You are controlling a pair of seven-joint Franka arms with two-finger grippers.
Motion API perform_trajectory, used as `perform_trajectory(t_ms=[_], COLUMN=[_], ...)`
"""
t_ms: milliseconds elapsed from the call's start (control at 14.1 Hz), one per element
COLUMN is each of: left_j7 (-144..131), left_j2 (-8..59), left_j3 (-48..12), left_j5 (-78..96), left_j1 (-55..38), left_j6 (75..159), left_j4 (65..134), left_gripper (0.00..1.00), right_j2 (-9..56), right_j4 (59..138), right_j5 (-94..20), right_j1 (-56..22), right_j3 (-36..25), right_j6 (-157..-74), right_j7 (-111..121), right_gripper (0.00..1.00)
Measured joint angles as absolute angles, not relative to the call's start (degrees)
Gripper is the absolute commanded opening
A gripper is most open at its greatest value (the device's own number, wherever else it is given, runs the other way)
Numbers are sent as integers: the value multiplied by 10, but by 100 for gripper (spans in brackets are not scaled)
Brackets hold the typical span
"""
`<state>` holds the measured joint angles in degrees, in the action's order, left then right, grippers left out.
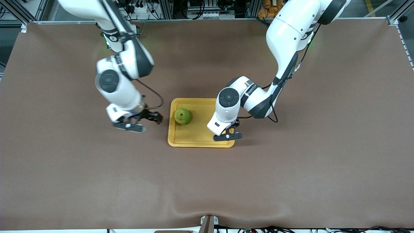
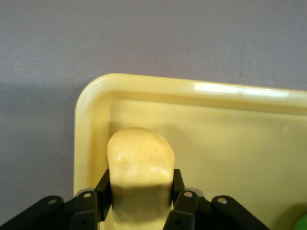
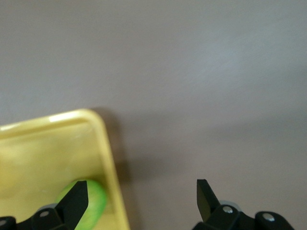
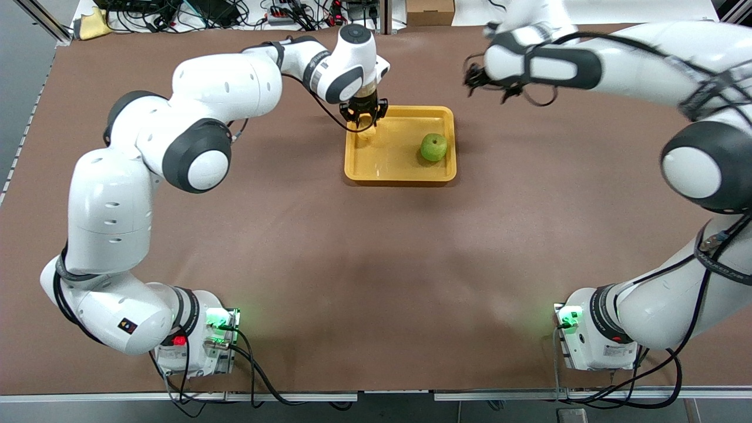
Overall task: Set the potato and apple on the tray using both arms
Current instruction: 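Release the apple onto the tray and withdraw the right gripper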
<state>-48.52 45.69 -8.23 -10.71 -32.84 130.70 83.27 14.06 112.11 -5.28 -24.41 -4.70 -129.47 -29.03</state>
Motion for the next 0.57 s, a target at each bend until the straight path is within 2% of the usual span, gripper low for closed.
perform_trajectory(t_ms=[283, 566], left_j7=[-484, -483], left_j2=[465, 465], left_j3=[-82, -82], left_j5=[-123, -139], left_j1=[-331, -331], left_j6=[1320, 1324], left_j4=[826, 826], left_gripper=[0, 0], right_j2=[77, 9], right_j4=[1151, 1153], right_j5=[-54, -54], right_j1=[-163, -114], right_j3=[-48, -48], right_j6=[-1283, -1180], right_j7=[-175, -94], right_gripper=[100, 100])
